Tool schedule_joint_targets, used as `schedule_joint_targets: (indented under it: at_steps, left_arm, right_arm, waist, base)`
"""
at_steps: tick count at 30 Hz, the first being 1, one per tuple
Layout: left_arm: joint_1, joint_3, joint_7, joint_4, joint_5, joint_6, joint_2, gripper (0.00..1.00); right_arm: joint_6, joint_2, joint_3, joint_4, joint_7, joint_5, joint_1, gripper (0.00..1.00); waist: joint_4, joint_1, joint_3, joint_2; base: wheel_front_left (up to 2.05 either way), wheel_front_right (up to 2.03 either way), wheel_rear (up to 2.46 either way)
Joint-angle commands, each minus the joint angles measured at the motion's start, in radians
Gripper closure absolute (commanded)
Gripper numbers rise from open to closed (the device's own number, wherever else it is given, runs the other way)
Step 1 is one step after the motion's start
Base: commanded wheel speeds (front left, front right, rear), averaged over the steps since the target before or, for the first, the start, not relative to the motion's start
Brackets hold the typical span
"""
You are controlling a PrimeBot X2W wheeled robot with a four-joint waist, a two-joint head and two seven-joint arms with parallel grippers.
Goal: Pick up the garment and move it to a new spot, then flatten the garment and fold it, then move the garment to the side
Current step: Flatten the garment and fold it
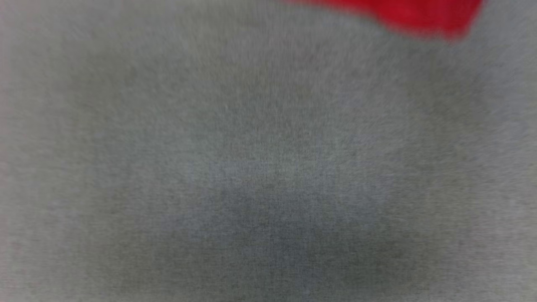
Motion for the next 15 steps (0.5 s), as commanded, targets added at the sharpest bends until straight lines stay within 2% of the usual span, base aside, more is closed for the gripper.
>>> schedule_joint_targets:
  at_steps: [1, 4, 8, 12, 15]
  left_arm:
    - [-0.034, 0.006, -0.037, 0.007, 0.003, -0.009, -0.011, 1.00]
    - [-0.088, 0.013, -0.121, 0.027, 0.007, -0.037, -0.017, 1.00]
    - [-0.076, 0.027, -0.211, 0.060, -0.014, -0.070, -0.015, 1.00]
    - [-0.010, 0.012, -0.219, 0.119, -0.037, -0.092, -0.029, 1.00]
    - [0.061, -0.004, -0.168, 0.166, -0.065, -0.100, -0.041, 1.00]
  right_arm:
    - [-0.001, -0.009, -0.023, -0.002, -0.014, -0.025, -0.039, 1.00]
    - [-0.001, -0.009, -0.064, -0.067, -0.023, -0.117, -0.079, 1.00]
    - [-0.001, -0.002, -0.069, -0.139, -0.022, -0.187, -0.018, 1.00]
    - [-0.001, 0.003, -0.061, -0.115, -0.022, -0.154, 0.051, 1.00]
    - [-0.001, 0.006, -0.033, -0.060, -0.022, -0.096, 0.121, 1.00]
  waist:
    - [0.016, 0.0000, 0.216, 0.0000]
    - [0.033, 0.0000, 0.279, 0.0000]
    - [0.050, 0.0000, 0.332, 0.0000]
    - [0.067, 0.0000, 0.334, 0.0000]
    - [0.074, 0.0000, 0.305, 0.0000]
  base:
    - [0.00, 0.00, 0.00]
    - [0.00, 0.00, 0.00]
    - [0.00, 0.00, 0.00]
    - [0.00, 0.00, 0.00]
    - [0.00, 0.00, 0.00]
